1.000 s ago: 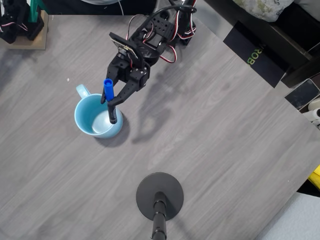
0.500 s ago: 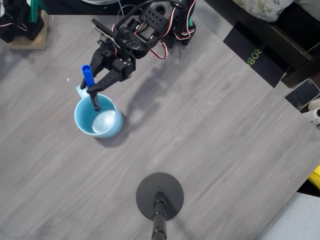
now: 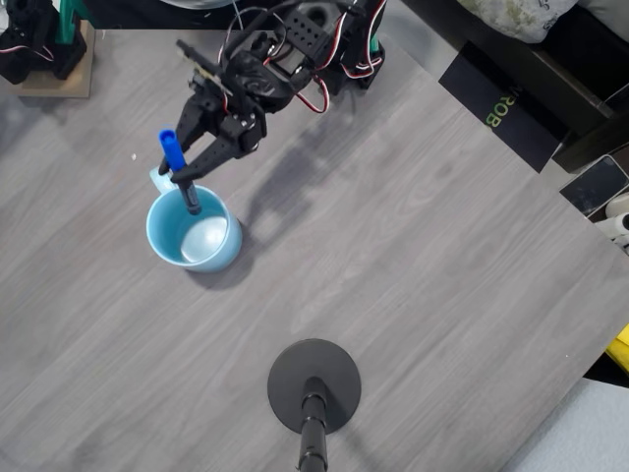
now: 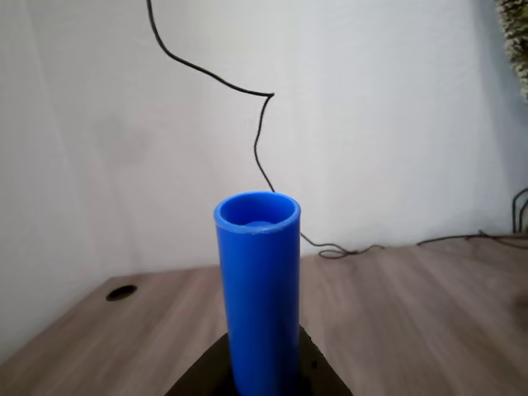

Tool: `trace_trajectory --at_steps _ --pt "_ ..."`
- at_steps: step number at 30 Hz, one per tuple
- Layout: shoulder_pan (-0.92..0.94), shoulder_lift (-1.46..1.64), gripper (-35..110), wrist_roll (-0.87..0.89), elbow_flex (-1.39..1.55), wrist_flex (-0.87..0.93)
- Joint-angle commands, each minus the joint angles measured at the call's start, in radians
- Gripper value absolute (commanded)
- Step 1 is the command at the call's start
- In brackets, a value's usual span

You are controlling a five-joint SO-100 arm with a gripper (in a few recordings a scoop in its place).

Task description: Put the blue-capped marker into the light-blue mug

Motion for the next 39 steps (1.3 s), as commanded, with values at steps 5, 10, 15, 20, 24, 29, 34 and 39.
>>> trace_trajectory --at_steps 5,10,15,20,24,29,34,39 --pt "-0.003 -0.112 0 0.006 0.009 -0.028" --pt "-0.009 -0.173 0 0.018 0.025 -0.043" --pt "-0.002 -0.272 0 0.018 0.049 -0.147" --pt "0.009 -0.316 0 0.021 0.051 -0.181" --pt "0.011 -0.365 0 0.011 0.051 -0.256" --pt "-0.002 -0.431 0 -0.048 0.041 -0.385" --pt "-0.025 -0.449 0 -0.078 0.051 -0.457" --pt "-0.04 -0.471 0 -0.092 0.058 -0.476"
